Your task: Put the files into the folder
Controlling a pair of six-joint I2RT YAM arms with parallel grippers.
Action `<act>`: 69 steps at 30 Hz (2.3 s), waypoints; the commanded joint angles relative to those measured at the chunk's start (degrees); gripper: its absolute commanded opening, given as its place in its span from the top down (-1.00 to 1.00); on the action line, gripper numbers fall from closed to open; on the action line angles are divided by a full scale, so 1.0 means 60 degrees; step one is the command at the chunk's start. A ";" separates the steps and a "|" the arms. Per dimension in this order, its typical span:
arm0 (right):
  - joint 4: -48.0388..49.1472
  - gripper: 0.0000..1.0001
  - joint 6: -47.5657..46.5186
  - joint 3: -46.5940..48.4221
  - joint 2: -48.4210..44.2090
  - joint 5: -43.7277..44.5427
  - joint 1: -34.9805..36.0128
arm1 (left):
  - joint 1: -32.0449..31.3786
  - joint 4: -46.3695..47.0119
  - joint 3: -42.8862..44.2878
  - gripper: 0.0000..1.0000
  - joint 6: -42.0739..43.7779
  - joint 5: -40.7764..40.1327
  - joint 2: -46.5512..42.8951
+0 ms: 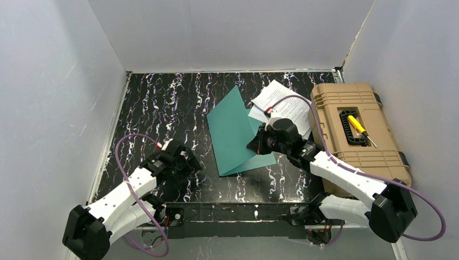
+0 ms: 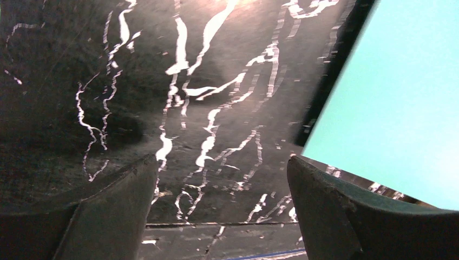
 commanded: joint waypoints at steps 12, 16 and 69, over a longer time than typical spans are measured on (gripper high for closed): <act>-0.3742 0.97 -0.2235 0.3779 0.1591 0.2509 0.1763 | 0.0065 -0.1932 0.5170 -0.92 0.2480 0.0484 0.1387; -0.4135 0.97 -0.2040 0.4165 0.1753 0.3223 0.2272 | 0.0065 -0.2086 0.6400 -0.95 0.2558 0.0578 0.1968; -0.6256 -0.33 -0.1194 0.8538 0.4827 0.9505 0.7364 | 0.0418 -0.2427 0.8127 1.00 0.3937 0.1671 0.4302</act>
